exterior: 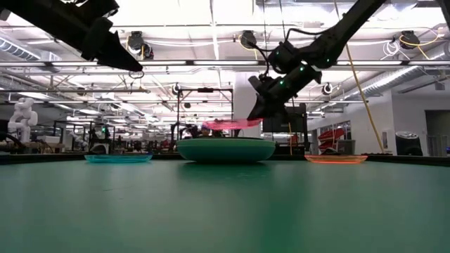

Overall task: Stack plastic plates
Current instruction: Stack the pink plate on top of the green plate, then stack the blue plate on top of the pink plate

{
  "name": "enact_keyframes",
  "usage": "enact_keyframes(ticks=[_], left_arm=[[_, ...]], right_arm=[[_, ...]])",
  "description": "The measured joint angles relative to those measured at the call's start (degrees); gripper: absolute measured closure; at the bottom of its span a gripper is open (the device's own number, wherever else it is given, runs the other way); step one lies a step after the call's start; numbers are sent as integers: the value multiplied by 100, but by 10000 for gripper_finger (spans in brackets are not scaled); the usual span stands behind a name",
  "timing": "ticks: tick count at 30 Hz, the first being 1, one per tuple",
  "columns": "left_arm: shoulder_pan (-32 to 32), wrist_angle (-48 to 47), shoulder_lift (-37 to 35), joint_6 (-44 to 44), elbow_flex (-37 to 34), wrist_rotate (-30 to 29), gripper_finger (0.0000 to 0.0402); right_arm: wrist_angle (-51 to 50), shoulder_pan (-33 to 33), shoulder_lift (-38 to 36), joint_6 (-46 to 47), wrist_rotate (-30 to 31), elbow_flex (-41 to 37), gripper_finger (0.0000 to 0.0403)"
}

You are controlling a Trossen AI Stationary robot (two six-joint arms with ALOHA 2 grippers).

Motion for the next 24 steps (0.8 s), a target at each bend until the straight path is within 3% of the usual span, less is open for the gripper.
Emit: enact_keyframes(ticks=[11,24], left_arm=[[208,-41,0,-299,0,3,215],[208,-42,0,-458,0,3,215]], right_arm=[[828,-34,574,56,167,0,393],[1056,34,660,12,449,0,297]])
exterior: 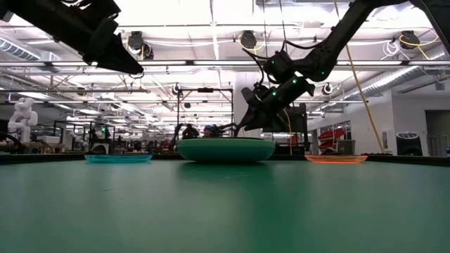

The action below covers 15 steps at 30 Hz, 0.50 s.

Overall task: Stack plastic plates
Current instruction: Stack the blue plate on top of the pink plate

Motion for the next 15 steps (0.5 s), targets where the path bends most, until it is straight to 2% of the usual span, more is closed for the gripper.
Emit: enact_keyframes(ticks=[4,8,12,15], left_arm=[[2,213,0,-12,0,-2,215],[181,483,41,-7,0,-1,215],[689,663,157,35,0,87,215],[1238,767,298,129,4,429,215]], right_arm=[[12,13,-39,-136,-13,0,269],[-91,92,-202,-643,-39,0,258],[-320,211,-443,-1265,-54,0,259],[-471,283,-622,-1647,-43,0,263]])
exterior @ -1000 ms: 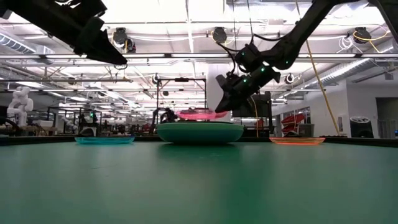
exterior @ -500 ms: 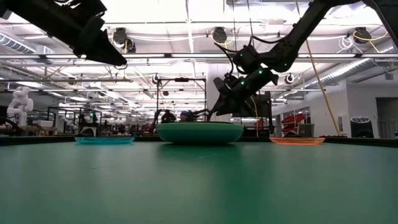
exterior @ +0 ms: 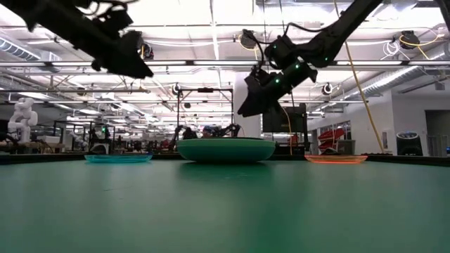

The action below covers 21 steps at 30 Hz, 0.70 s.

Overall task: Stack plastic plates
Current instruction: Stack the blue plate on top of the pink plate

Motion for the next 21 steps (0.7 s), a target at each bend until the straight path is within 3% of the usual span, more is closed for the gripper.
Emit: enact_keyframes(ticks=[6,10,15,21], left_arm=[[1077,-100,527,182,358,923,215],[1580,-665,948,404,753,1356,216],[2020,-1911,1372,698,1271,1695,216],[2635,-3543,1615,961,1633,3101,216]], right_arm=[[-106,74,-392,-517,0,-4,263],[-105,72,-735,-755,2,-36,264],[262,71,-1385,-1095,-123,-413,264],[811,69,-2167,-1441,-170,-789,264]])
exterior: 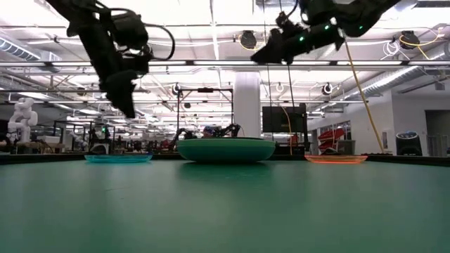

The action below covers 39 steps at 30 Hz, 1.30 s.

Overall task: Stack plastic plates
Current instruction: Stack the blue plate on top of the pink plate

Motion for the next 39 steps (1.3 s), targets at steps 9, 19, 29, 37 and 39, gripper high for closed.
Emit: enact_keyframes(ticks=[9,19,29,37,39], left_arm=[[933,-542,622,530,89,706,216],[1782,-1474,2161,430,1757,744,216],[2594,-1384,3013,692,1962,487,216],[3058,-1045,3254,583,1965,108,216],[3104,-1029,3329,603,1964,129,216]], right_arm=[[-465,-2,-601,-231,14,-11,264],[-546,-7,-667,-640,32,-13,264],[-567,-7,-662,-638,41,-13,264],[-570,-7,-662,-627,43,-13,264],[-569,-7,-662,-625,45,-13,264]])
